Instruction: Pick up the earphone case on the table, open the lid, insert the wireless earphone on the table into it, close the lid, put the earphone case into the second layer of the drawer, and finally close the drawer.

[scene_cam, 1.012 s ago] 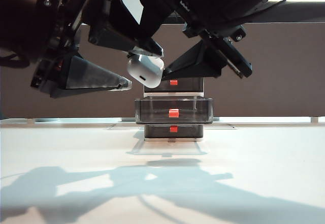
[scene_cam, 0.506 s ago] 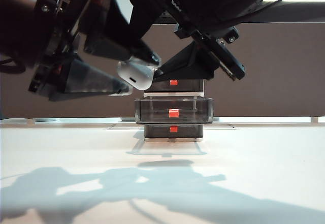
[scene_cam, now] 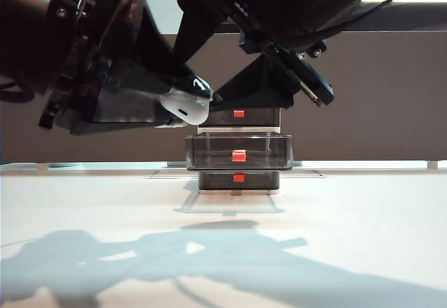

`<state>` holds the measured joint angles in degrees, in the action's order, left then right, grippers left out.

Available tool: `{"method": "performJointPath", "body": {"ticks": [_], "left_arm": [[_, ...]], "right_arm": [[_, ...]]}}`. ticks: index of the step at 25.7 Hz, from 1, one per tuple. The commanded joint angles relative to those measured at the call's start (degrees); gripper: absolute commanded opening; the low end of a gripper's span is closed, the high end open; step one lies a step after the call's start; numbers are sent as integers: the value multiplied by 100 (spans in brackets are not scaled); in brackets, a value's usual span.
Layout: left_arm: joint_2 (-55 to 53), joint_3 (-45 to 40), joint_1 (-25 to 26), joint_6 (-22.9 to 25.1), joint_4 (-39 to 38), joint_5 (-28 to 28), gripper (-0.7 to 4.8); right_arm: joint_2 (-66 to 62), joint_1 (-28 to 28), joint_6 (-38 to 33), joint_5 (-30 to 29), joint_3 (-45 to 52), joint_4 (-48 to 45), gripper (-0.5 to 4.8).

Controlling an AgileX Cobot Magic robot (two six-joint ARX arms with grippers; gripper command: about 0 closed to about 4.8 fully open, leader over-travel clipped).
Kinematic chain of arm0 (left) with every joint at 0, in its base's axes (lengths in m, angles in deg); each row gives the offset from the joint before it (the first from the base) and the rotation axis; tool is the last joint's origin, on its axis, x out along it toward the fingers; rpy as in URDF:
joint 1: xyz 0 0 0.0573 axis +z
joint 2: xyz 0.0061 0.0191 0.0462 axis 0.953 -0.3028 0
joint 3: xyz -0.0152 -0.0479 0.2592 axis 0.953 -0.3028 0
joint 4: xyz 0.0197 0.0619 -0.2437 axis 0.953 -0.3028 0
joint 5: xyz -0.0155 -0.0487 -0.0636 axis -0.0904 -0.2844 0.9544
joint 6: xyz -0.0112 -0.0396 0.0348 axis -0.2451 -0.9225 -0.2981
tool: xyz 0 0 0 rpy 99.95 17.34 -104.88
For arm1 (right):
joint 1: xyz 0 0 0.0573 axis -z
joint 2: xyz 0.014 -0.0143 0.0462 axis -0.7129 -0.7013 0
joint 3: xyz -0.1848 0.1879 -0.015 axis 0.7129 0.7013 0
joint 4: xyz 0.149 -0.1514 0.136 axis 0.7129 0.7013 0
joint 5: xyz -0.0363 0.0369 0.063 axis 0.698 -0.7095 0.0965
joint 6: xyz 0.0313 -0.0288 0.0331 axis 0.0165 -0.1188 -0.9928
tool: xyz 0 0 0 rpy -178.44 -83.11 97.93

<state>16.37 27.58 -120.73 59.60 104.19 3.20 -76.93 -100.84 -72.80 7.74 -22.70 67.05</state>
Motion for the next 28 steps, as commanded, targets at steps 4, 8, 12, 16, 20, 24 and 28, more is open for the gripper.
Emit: {"method": "performJointPath", "body": {"ticks": [4,8,12,16,20,24,28], "left_arm": [[24,39,-2,4,315,-28,204],[24,39,-2,7,317,-28,204],[24,39,-2,7,317,-28,160],[24,39,-2,11,317,-28,152],[24,39,-2,26,317,-28,100],[24,39,-2,28,317,-28,65],[24,39,-2,31,317,-28,65]], "right_arm": [[-7,-24,221,-275,-11,83,103],[-7,-24,223,-361,-11,81,103],[-7,-24,223,-404,-11,83,103],[-7,-24,341,-420,-11,83,103],[-9,-24,393,-533,-11,83,103],[-7,-24,393,-533,-11,83,103],[-7,-24,393,-588,-11,83,103]]}}
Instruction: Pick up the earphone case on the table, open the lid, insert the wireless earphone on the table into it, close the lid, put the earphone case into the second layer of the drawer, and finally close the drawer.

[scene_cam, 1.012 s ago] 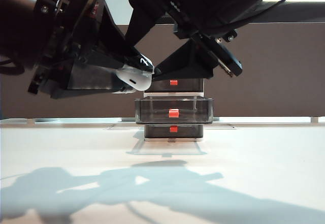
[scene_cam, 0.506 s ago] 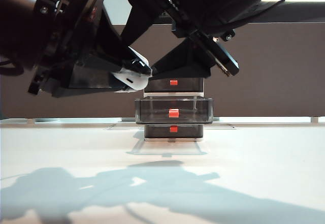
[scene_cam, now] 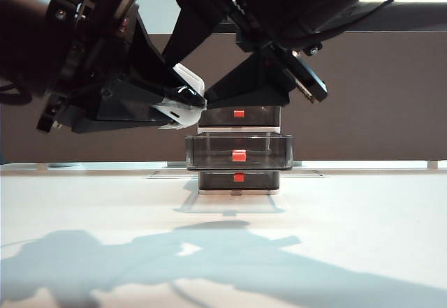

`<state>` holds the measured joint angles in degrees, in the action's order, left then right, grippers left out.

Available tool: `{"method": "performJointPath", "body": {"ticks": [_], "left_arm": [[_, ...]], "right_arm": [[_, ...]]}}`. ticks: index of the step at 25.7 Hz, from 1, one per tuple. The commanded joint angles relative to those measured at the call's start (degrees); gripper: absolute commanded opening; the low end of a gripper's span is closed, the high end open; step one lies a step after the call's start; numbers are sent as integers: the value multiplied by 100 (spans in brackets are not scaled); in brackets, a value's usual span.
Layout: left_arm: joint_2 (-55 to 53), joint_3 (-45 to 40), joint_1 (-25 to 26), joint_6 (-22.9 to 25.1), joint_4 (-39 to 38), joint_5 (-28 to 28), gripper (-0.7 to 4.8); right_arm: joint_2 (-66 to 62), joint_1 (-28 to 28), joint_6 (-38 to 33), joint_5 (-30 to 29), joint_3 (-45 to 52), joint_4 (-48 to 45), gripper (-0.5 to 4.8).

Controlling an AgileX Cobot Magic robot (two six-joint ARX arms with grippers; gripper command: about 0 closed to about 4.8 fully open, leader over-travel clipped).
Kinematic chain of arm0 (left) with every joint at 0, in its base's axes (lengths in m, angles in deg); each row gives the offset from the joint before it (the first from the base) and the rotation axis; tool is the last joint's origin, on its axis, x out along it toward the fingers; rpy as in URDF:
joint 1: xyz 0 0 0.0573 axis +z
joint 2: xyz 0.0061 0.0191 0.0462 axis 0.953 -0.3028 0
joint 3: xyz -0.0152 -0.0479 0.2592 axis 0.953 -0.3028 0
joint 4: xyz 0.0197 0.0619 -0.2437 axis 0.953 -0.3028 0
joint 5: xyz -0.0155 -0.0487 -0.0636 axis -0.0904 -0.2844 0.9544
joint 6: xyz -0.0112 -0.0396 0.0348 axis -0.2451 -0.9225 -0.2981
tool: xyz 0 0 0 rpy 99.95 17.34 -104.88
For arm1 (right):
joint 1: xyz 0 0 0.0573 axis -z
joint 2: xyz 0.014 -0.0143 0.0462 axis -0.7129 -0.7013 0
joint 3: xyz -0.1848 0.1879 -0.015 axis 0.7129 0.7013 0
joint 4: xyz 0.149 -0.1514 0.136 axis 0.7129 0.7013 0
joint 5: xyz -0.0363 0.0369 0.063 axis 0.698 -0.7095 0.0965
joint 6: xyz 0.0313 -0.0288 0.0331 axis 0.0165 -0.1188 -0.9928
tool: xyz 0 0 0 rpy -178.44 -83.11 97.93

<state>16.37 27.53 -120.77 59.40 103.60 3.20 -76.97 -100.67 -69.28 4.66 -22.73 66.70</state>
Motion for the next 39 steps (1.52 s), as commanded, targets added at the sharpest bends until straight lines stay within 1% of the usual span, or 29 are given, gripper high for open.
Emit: {"method": "performJointPath", "body": {"ticks": [1,2,6,9,10,12,13,14,18,20,23,28,37,39], "left_arm": [[24,44,2,50,376,-28,65],[24,44,2,48,374,-28,65],[26,44,2,48,374,-28,65],[26,44,2,48,374,-28,65],[26,44,2,48,374,-28,65],[26,44,2,48,374,-28,65],[26,44,2,50,374,-28,65],[26,44,2,48,374,-28,65],[26,44,2,50,374,-28,65],[26,44,2,50,374,-28,65],[26,44,2,50,374,-28,65],[28,44,2,50,374,-28,65],[26,44,2,52,374,-28,65],[26,44,2,138,374,-28,65]], "right_arm": [[-2,-42,42,-308,-9,116,104],[-2,-42,42,-330,-11,116,110],[-2,-39,44,-372,-15,114,174],[4,-39,55,-424,-15,114,183],[4,-39,120,-461,-17,111,207],[7,-37,195,-476,-15,114,283],[7,-35,195,-474,-15,116,312],[7,-33,195,-474,-15,116,320],[24,-2,286,-474,-17,116,322],[48,2,361,-470,-17,120,345],[120,76,369,-494,-15,144,351],[431,293,612,-553,-15,518,351],[1038,575,793,-560,-15,1121,350],[1246,680,844,-557,-15,1239,350]]}}
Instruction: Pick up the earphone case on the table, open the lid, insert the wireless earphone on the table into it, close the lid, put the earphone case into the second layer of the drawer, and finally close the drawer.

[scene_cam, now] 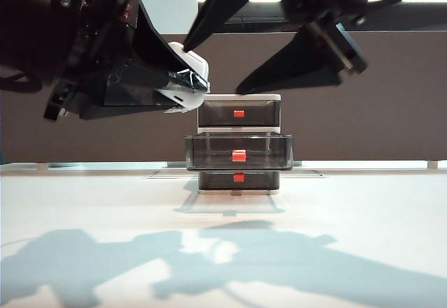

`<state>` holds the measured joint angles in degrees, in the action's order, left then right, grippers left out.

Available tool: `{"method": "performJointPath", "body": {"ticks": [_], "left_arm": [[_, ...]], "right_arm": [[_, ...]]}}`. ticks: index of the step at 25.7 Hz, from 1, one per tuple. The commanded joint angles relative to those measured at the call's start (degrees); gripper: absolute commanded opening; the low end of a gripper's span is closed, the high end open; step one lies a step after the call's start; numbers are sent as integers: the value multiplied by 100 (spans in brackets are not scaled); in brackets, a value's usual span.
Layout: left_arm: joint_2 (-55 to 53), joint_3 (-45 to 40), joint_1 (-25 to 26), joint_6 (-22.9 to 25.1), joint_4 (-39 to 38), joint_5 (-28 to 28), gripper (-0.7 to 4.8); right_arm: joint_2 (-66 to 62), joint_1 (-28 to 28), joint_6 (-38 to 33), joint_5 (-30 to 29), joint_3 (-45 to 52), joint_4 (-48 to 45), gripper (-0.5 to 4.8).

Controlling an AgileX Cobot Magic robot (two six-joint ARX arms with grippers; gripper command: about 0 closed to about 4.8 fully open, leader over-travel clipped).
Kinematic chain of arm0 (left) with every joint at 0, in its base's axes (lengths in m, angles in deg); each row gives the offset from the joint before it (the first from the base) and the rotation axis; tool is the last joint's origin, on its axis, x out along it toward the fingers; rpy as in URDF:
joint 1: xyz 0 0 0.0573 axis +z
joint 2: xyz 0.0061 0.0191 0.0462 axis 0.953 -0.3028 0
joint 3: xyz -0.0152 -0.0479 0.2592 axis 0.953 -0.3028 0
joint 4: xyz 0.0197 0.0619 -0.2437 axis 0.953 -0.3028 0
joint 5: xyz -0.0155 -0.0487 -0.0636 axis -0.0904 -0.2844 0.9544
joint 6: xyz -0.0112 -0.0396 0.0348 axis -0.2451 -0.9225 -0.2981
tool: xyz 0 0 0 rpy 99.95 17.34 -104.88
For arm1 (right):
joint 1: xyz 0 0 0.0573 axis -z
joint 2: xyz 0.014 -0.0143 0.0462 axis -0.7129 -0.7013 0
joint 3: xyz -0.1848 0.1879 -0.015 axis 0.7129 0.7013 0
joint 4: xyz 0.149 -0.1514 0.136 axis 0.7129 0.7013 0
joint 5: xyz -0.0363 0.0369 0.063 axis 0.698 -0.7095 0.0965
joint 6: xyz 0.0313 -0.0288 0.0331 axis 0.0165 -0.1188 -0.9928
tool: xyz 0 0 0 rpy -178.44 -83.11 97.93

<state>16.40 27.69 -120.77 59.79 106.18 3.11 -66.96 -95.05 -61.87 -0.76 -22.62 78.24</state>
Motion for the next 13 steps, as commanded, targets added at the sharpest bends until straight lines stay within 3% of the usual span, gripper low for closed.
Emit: {"method": "performJointPath", "body": {"ticks": [1,3,4,5,6,9,13], "left_arm": [[24,28,2,175,116,-20,65],[24,28,2,293,116,-20,64],[24,28,2,404,118,-20,64],[24,28,2,485,116,-20,64],[24,28,2,533,116,-20,64],[24,28,2,837,116,-20,64],[24,28,2,1408,114,-20,64]], "right_arm": [[341,164,162,-17,-26,122,349],[603,313,251,0,-26,192,288],[726,402,271,2,-26,232,125],[754,431,310,-4,-26,238,38],[763,455,343,-20,-26,240,-14],[721,481,352,-68,-26,295,-1],[389,481,354,-861,-26,240,-1]]}}
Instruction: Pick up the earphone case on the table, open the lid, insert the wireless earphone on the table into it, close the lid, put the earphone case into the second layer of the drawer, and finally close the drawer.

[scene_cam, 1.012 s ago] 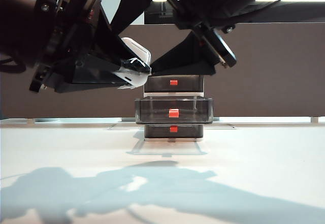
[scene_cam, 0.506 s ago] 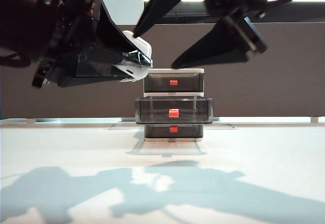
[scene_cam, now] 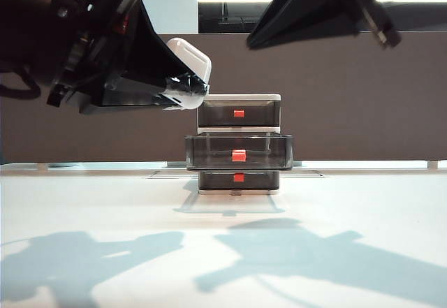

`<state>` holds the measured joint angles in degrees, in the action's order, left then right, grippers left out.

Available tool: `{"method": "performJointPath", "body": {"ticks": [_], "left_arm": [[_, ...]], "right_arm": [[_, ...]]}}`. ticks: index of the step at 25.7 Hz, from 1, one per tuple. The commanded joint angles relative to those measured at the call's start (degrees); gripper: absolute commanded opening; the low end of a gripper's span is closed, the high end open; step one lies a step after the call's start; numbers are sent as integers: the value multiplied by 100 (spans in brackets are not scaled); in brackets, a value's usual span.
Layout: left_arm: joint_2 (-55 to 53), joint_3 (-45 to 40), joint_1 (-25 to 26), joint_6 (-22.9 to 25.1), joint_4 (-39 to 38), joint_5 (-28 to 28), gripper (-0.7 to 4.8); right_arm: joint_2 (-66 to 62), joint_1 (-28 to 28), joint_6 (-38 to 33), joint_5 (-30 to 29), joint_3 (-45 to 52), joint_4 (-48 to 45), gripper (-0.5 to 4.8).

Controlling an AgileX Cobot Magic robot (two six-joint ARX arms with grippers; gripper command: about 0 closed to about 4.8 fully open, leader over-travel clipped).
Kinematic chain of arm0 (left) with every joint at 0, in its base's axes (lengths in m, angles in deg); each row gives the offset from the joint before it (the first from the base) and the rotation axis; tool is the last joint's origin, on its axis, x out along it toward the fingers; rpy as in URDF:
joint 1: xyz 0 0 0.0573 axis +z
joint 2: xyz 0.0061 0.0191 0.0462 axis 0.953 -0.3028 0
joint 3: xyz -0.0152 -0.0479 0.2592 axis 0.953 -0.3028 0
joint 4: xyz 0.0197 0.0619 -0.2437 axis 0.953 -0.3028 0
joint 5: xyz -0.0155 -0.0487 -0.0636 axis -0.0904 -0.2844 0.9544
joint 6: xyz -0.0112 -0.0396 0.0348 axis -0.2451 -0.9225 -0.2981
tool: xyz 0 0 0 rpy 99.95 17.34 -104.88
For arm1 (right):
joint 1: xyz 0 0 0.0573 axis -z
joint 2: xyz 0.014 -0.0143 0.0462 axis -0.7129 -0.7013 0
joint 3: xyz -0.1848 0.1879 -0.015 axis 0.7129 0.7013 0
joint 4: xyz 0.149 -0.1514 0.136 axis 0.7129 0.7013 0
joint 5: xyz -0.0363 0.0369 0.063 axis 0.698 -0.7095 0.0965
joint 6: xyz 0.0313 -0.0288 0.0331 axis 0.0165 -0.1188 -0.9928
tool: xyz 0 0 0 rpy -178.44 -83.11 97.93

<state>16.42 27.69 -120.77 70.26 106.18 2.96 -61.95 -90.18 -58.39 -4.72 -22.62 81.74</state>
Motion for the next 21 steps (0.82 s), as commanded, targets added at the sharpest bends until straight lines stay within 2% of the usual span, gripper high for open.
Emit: {"method": "performJointPath", "body": {"ticks": [1,12,16,21], "left_arm": [[22,28,2,472,114,-4,64],[22,28,2,1853,46,-4,65],[22,28,2,2409,50,-4,65],[22,28,2,2437,55,-4,65]], "right_arm": [[-192,-7,7,-603,-26,-131,-1],[-542,-7,2,-1198,-28,-415,-1],[-570,-11,0,-1235,-31,-586,-1],[-684,-7,-2,-1331,-31,-664,-1]]}}
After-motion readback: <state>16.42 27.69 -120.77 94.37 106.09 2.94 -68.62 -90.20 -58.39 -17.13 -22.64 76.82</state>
